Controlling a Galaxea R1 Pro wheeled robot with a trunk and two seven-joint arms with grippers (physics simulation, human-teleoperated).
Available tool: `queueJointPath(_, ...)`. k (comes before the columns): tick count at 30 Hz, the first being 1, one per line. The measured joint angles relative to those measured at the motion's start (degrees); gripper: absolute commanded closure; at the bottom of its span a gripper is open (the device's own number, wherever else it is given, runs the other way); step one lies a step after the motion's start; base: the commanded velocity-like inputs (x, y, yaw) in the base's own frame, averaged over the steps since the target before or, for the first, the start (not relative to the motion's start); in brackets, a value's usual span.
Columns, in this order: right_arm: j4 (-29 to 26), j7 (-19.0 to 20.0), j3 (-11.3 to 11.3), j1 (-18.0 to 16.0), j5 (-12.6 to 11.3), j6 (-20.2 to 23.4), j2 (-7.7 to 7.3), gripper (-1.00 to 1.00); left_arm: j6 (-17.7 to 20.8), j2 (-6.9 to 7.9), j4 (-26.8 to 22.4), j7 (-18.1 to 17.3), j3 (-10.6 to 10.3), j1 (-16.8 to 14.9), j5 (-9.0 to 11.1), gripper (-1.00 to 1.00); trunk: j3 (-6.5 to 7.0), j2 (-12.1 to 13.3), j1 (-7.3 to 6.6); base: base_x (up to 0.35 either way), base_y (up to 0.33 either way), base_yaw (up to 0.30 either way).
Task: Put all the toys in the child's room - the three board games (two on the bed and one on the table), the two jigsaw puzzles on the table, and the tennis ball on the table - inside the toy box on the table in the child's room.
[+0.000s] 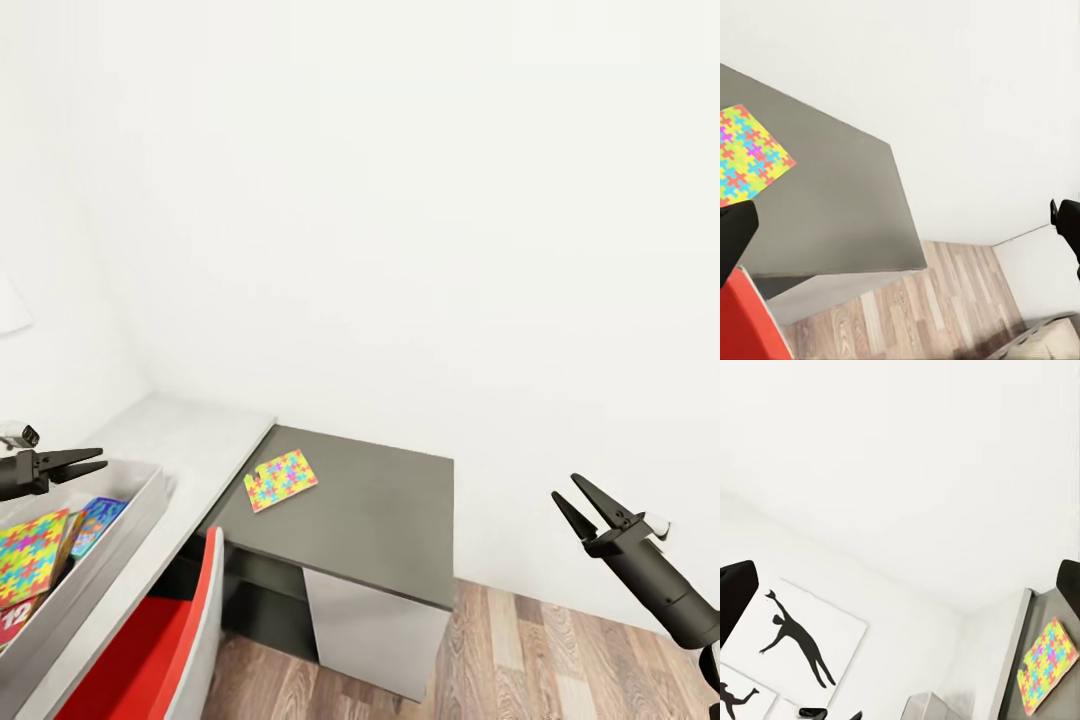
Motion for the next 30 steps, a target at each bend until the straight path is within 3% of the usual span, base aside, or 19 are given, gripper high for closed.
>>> queueJointPath(21, 0.03, -0.04, 0.13, -0.02, 0.02, -0.73, 0.0, -1.0, 0.0, -0.96, -0.01, 0.0, -0.09, 0.0, -0.14, -1.0, 1.41, 0.0, 0.0, 0.0, -0.003, -0.215)
queueJointPath(30, 0.01, -0.04, 0.07, -0.04, -0.02, -0.73, 0.0, -1.0, 0.0, -1.82, -0.02, 0.02, -0.12, 0.01, -0.21, -1.0, 2.01, 0.0, -0.01, 0.043, -0.16, -0.209)
